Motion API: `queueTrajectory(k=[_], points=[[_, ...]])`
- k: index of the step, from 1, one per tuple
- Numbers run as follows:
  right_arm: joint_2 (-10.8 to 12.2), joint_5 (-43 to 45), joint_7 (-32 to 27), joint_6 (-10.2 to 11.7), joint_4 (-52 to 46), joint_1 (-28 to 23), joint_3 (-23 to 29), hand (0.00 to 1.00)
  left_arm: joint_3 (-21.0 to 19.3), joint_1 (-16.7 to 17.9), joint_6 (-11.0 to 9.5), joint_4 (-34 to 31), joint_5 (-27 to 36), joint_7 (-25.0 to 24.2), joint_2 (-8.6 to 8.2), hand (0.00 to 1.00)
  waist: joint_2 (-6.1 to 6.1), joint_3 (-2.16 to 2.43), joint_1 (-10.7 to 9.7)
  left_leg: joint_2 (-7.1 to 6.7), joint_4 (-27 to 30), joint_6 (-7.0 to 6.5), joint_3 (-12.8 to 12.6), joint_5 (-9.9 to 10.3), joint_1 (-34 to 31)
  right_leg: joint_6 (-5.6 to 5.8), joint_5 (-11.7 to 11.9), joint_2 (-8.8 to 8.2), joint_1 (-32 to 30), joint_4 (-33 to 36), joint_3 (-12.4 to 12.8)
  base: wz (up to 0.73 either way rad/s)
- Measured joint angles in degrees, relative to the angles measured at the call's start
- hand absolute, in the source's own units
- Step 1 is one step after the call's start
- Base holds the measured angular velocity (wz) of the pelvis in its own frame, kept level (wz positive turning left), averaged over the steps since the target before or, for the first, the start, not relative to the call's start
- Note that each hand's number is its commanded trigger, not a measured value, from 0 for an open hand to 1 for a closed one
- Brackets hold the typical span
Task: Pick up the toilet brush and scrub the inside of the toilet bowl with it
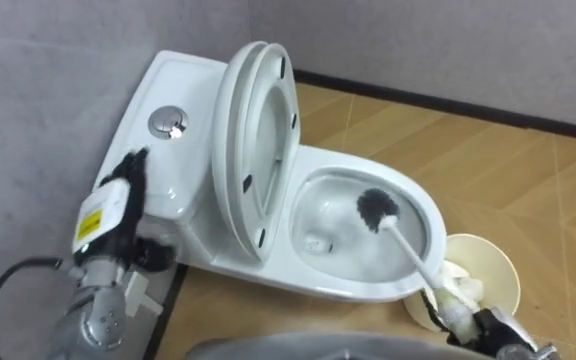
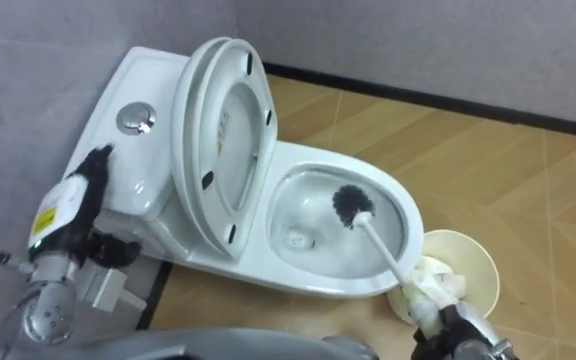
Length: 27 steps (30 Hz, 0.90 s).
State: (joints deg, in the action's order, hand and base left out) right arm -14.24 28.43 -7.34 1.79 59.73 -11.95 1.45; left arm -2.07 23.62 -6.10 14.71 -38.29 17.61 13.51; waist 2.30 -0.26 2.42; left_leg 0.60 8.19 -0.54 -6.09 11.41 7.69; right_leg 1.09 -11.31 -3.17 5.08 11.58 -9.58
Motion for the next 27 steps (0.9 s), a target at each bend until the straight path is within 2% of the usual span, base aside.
queueTrajectory(k=[1, 2, 4, 5, 7, 8, 12, 14, 17, 21, 24, 27], points=[[0.0, -1.2, -1.0, 0.6, 0.2, 0.0, 1.3, 1.0, -1.5, 0.1, -1.4, 1.8, 1.8, 1.7, -0.47, 0.0, -0.32, 0.2, 0.3, 0.01, 0.0, 0.0, 0.0, 0.0, 0.0, 0.0, 0.0, 0.01, 0.0, 0.0, 0.0, 0.0], [0.0, -2.5, -2.3, 1.0, 0.4, -0.1, 2.3, 1.0, -2.4, 0.1, -2.8, 3.3, 3.1, 3.0, -1.01, 0.0, 0.02, 0.03, 0.6, 0.01, 0.0, 0.0, 0.0, 0.0, 0.1, -0.01, 0.0, 0.01, -0.1, 0.0, 0.1, 0.0], [0.1, -5.5, -4.1, 1.5, 0.6, -0.3, 3.5, 1.0, -2.8, 0.2, -4.3, 4.7, 6.3, 4.0, -1.88, 0.0, -0.32, 0.27, 1.4, 0.03, -0.3, 0.0, 0.0, 0.0, 0.4, -0.01, 0.0, 0.11, 0.0, 0.0, 0.4, -0.08], [0.4, -6.7, -5.0, 2.0, 0.9, -0.5, 4.8, 1.0, -3.5, 0.6, -5.2, 5.7, 9.4, 4.3, -2.88, 0.0, -0.58, 0.2, 2.2, 0.11, -0.7, 0.03, -0.5, 0.0, 1.0, -0.05, 0.0, 0.3, 0.2, 0.0, 1.0, -0.15], [0.9, -8.7, -6.7, 2.8, 0.8, -1.2, 6.7, 1.0, -4.7, 1.7, -6.2, 7.4, 14.4, 4.4, -3.75, 0.0, -0.48, 0.13, 2.4, 0.22, -0.9, 0.13, -0.7, 0.1, 1.7, -0.09, 0.1, 0.45, 0.9, -0.4, 1.0, -0.12], [0.9, -11.0, -7.8, 2.9, 0.8, -1.6, 7.1, 1.0, -5.1, 2.0, -6.5, 9.5, 17.0, 4.4, -3.76, 0.0, -0.76, 0.48, 2.7, 0.34, -1.0, 0.27, -0.9, 0.2, 2.0, -0.13, 0.1, 0.67, 1.3, -0.8, 1.4, -0.07], [1.6, -17.4, -10.7, 3.2, 0.8, -1.8, 8.5, 1.0, -5.2, 2.9, -6.5, 16.1, 26.2, 4.4, -4.03, 0.0, -1.22, 0.46, 2.4, 0.71, -1.0, 0.59, -1.1, 0.5, 2.9, -0.36, 0.0, 1.04, 2.3, -1.0, 1.6, -0.03], [1.9, -20.3, -12.3, 3.2, 0.8, -1.8, 9.1, 1.0, -5.2, 3.3, -6.1, 20.5, 31.9, 4.1, -4.12, 0.0, -1.23, 0.42, 2.3, 0.89, -0.9, 0.74, -1.1, 0.6, 3.1, -0.51, -0.1, 1.23, 2.2, -1.0, 1.6, 0.0], [2.0, -22.1, -13.7, 3.4, 2.8, -1.8, 10.5, 1.0, -7.4, 3.7, -4.5, 24.4, 35.3, 2.7, -5.03, 0.0, -1.25, 0.38, 1.3, 0.96, -0.9, 0.85, -1.0, 0.7, 3.1, -0.58, -0.1, 1.29, 2.4, -1.2, 1.6, 0.0], [3.4, -25.4, -15.5, 3.1, 3.3, -2.6, 13.6, 1.0, -11.3, 3.4, -2.2, 29.2, 35.4, 0.2, -6.05, 0.0, -1.28, 0.36, 0.7, 0.93, -0.9, 0.86, -0.8, 0.8, 3.0, -0.57, -0.1, 1.32, 2.8, -1.9, 1.5, 0.02], [3.5, -26.7, -16.0, 3.0, 6.3, -2.8, 13.8, 1.0, -11.5, 3.5, -0.2, 32.4, 34.5, -1.5, -6.15, 0.0, -1.46, 0.31, 0.5, 0.92, -0.9, 0.82, -0.9, 1.2, 3.0, -0.44, -0.2, 1.34, 2.8, -1.9, 1.5, 0.0], [3.5, -26.4, -15.8, 1.1, 7.6, -2.8, 13.8, 1.0, -11.5, 2.5, 2.2, 36.6, 32.0, -3.0, -6.12, 0.0, -1.6, 0.32, -0.3, 0.9, -0.9, 0.74, -1.0, 1.3, 2.9, -0.37, -0.2, 1.29, 2.8, -1.8, 1.5, 0.0]])
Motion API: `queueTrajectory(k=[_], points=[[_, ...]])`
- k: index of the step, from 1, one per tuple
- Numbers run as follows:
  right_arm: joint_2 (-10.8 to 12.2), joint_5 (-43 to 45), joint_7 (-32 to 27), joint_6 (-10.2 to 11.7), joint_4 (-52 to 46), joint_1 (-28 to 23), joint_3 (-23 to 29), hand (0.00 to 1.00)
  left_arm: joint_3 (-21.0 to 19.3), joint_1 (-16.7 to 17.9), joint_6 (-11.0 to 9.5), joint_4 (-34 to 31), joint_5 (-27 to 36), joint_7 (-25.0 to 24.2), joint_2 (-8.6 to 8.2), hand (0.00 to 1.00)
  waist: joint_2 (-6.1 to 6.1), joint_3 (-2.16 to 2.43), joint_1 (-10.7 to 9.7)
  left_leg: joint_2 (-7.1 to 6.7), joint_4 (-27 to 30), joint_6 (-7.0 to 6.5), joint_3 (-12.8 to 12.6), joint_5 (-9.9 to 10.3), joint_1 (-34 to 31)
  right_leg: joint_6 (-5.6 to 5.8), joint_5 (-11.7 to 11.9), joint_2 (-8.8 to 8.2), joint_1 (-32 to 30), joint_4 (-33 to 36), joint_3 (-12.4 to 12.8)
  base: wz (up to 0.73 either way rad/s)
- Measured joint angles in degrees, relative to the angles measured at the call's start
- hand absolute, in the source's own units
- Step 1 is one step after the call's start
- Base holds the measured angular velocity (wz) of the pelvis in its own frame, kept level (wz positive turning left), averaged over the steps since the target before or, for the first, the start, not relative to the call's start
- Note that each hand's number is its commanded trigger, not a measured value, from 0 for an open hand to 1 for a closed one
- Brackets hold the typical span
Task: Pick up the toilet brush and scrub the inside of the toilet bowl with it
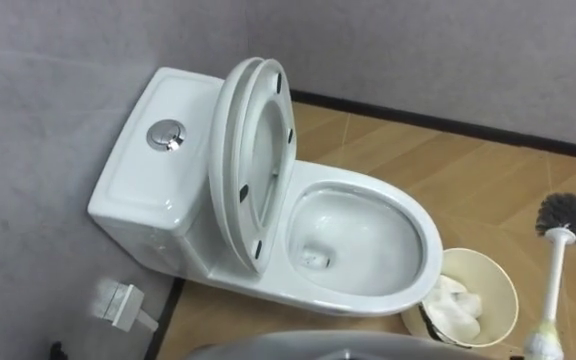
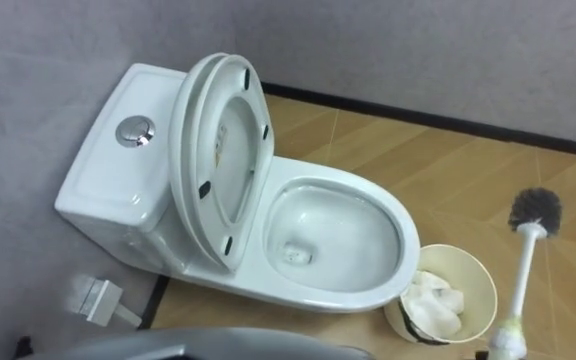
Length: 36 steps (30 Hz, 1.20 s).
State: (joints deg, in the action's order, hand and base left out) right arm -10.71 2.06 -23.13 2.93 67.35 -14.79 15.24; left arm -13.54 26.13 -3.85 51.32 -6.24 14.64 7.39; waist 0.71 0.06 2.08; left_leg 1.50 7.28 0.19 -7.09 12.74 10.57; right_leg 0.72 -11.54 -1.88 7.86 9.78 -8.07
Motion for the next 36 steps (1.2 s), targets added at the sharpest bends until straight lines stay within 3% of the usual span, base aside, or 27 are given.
queueTrajectory(k=[2, 4, 15, 18, 19, 20, 21, 25, 36], points=[[0.0, 0.2, 0.2, -0.9, 0.0, 0.0, -0.4, 1.0, 0.2, -1.4, 2.4, 1.8, -2.1, -1.2, 0.03, 0.0, -0.08, 0.0, -0.7, 0.02, 0.0, -0.02, -0.6, 0.0, 0.0, 0.01, 0.0, 0.01, -0.1, 0.3, 0.1, -0.05], [0.0, 0.7, 0.8, -1.6, 0.1, 0.3, -0.5, 1.0, 0.3, -2.5, 3.5, 2.2, -3.8, -2.2, 0.12, 0.0, -0.17, 0.0, -0.8, 0.05, 0.0, -0.02, -0.9, 0.0, 0.1, 0.0, 0.0, 0.02, -0.5, 0.6, 0.4, -0.08], [0.1, 7.0, 3.4, -2.0, 0.4, 1.8, -5.6, 1.0, 1.7, -8.6, 4.2, 2.9, -7.1, -4.7, 0.54, 0.0, -0.34, -0.12, -2.0, 0.17, 0.0, -0.05, -2.1, 0.2, 0.2, 0.0, 0.0, 0.24, -1.2, 0.8, 1.8, -0.07], [0.1, 7.8, 4.6, -3.3, 1.6, 2.5, -6.2, 1.0, 2.5, -8.9, 5.1, 4.2, -9.0, -5.0, 0.63, 0.0, -0.07, -0.07, -2.1, 0.17, 0.1, -0.05, -2.0, 0.2, 0.1, 0.0, 0.0, 0.24, -1.2, 0.8, 1.8, 0.0], [0.2, 7.9, 5.4, -3.8, 1.8, 2.5, -6.2, 0.92, 2.8, -8.9, 5.6, 4.5, -9.7, -5.1, 0.63, 0.0, 0.03, -0.06, -2.1, 0.15, 0.1, -0.05, -2.0, 0.2, 0.2, 0.0, 0.0, 0.22, -1.2, 0.8, 1.8, 0.0], [0.3, 8.2, 5.9, -4.3, 1.8, 2.5, -6.2, 0.49, 3.1, -8.9, 6.3, 4.5, -10.5, -5.2, 0.61, 0.0, 0.13, -0.06, -2.3, 0.15, 0.1, -0.05, -2.0, 0.2, 0.1, 0.0, 0.0, 0.2, -1.2, 0.8, 1.8, 0.0], [0.5, 8.3, 6.0, -4.4, 1.9, 2.5, -6.2, 0.0, 3.2, -8.8, 6.5, 4.6, -11.1, -5.2, 0.61, 0.0, 0.17, -0.06, -2.2, 0.15, 0.2, -0.05, -2.0, 0.2, 0.1, 0.0, 0.0, 0.2, -1.2, 0.8, 1.8, 0.0], [1.1, 8.4, 7.7, -5.6, 1.9, 3.0, -6.8, 0.0, 4.3, -8.6, 8.4, 5.1, -14.7, -5.7, 0.62, 0.0, 0.23, -0.09, -1.9, 0.09, 0.2, -0.05, -2.0, 0.2, 0.1, 0.08, -0.1, 0.19, -1.4, 0.8, 2.7, -0.03], [1.5, 4.7, 9.5, -6.8, 2.0, 3.2, -7.1, 0.0, 4.8, -8.7, 10.7, 5.6, -18.2, -9.0, 0.46, 0.0, -0.01, -0.12, -2.0, 0.19, 0.1, -0.08, -2.0, 0.4, 0.1, 0.1, -0.2, 0.42, -1.8, 1.0, 2.8, 0.0]])
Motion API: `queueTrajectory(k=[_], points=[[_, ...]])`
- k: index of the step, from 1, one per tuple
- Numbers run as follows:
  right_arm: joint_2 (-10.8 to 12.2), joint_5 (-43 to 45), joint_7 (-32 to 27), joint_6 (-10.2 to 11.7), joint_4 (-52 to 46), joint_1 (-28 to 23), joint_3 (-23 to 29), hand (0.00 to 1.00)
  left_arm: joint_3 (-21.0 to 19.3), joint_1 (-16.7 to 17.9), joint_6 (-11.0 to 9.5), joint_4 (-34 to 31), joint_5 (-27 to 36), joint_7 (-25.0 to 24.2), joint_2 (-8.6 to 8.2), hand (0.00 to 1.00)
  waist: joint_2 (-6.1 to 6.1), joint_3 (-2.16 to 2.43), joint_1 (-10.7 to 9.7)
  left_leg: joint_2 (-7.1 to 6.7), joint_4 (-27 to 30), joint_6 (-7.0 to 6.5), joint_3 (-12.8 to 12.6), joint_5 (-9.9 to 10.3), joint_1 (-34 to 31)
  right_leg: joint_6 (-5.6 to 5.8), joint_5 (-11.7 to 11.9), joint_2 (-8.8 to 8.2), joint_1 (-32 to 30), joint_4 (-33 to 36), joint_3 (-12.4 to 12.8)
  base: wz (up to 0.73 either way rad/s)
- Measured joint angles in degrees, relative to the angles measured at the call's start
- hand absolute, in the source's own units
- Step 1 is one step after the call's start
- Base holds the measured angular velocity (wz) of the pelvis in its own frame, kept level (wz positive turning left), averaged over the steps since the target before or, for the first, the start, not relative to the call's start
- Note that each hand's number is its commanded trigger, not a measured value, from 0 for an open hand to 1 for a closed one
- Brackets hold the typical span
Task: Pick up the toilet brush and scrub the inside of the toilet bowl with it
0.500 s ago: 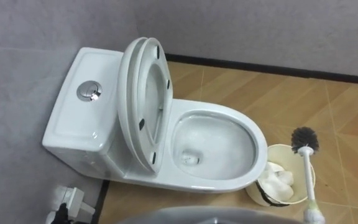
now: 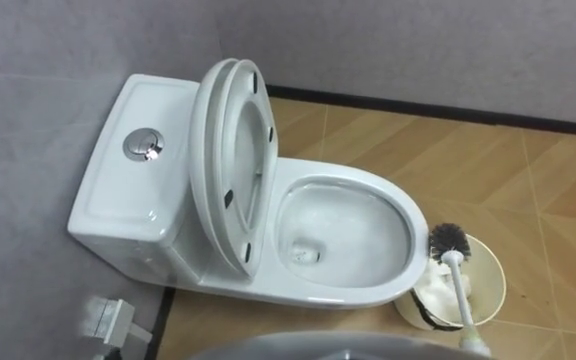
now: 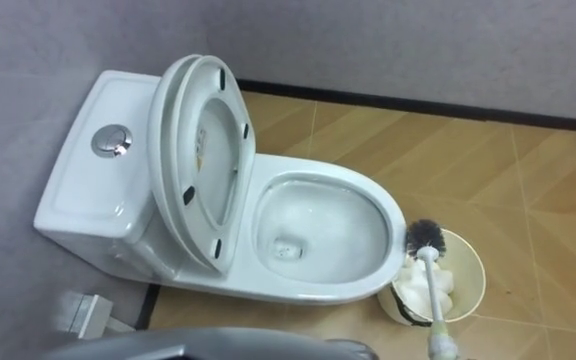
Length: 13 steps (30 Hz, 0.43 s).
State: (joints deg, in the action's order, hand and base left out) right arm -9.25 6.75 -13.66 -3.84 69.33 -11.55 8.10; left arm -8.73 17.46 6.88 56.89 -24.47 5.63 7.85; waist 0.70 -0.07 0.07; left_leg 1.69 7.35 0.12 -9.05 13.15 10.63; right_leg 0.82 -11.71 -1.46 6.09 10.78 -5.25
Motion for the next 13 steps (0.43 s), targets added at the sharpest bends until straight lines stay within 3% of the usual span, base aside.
queueTrajectory(k=[10, 13], points=[[0.8, -9.5, 0.2, -0.1, 2.6, 0.2, 2.2, 0.0, 0.0, 0.2, 0.8, 0.1, 0.1, -0.1, -0.2, 0.0, -0.23, -0.02, -1.5, 0.14, 0.0, 0.08, -0.1, 0.3, 0.9, -0.01, 0.0, 0.13, 1.1, 0.0, 0.4, 0.0], [0.8, -12.8, 0.4, -1.2, 3.2, 0.2, 2.3, 0.0, 0.0, 0.1, 1.4, 0.1, 0.0, -0.2, -0.25, 0.0, -0.23, -0.02, -1.6, 0.25, 0.1, 0.1, -0.2, 0.6, 1.1, -0.04, 0.0, 0.28, 1.3, -0.1, 0.5, -0.03]])
